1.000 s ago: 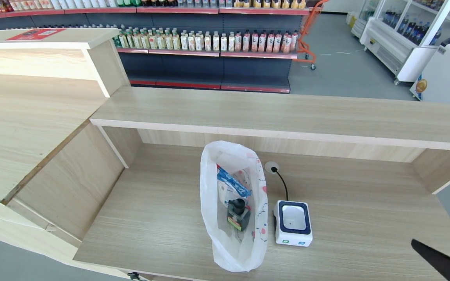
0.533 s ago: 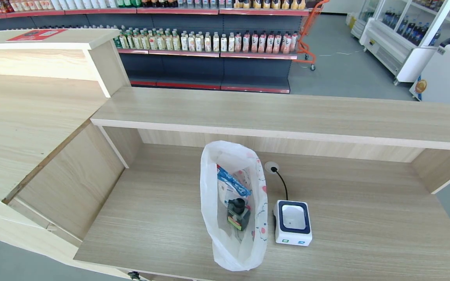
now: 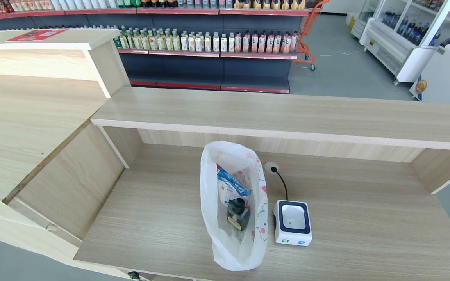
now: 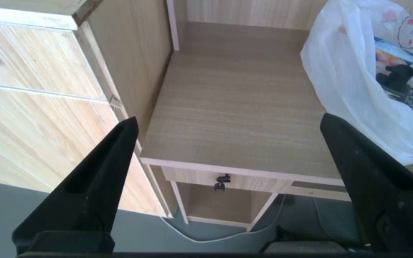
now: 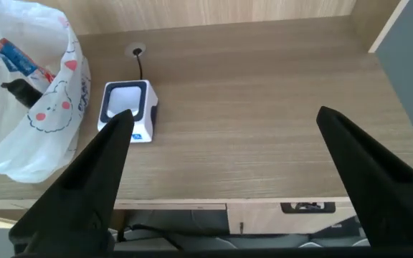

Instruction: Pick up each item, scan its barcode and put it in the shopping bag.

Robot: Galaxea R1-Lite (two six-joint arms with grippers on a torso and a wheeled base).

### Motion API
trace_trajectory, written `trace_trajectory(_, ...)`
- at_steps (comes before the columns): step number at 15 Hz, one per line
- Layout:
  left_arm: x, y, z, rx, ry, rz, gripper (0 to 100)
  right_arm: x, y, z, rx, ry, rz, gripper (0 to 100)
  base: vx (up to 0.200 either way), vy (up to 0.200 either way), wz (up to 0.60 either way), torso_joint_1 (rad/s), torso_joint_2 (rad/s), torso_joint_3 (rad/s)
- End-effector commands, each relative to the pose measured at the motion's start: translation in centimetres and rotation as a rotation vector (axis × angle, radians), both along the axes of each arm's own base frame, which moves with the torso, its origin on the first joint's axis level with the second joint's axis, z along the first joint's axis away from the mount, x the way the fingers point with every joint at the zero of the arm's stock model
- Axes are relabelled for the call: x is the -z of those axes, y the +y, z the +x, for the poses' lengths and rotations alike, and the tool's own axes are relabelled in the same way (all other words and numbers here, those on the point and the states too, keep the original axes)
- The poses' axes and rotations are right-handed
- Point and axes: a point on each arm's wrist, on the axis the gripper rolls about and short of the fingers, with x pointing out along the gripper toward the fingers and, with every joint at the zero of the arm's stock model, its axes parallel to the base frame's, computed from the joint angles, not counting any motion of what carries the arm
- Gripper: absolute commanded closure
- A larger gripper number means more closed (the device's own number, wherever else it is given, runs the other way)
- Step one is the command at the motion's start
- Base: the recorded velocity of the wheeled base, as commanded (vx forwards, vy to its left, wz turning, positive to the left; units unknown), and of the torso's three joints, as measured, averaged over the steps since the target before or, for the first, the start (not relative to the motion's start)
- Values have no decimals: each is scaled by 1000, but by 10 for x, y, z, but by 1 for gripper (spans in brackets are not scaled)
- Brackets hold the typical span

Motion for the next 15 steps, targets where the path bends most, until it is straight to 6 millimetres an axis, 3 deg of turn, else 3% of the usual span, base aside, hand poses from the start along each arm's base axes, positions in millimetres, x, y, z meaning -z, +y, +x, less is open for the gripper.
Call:
trace_trajectory(1,0,0,0,0,0,0,0,0,0,0,0,2,2,0,0,0,0,0,0,0)
trace_trajectory(6,0,0,0,0,0,1,0,0,0,0,0,1,19,0,0,0,0,0,0,0)
trace_trajectory(7,0,0,0,0,0,0,0,0,0,0,0,1,8,100,0,0,0,0,0,0)
trace_trajectory(10,0,0,0,0,-2,-2,0,0,0,0,0,1,10,100,0,0,0,0,0,0)
trace_trajectory(15,0,0,0,0,0,1,0,0,0,0,0,1,11,100,0,-200,0,0,0,1)
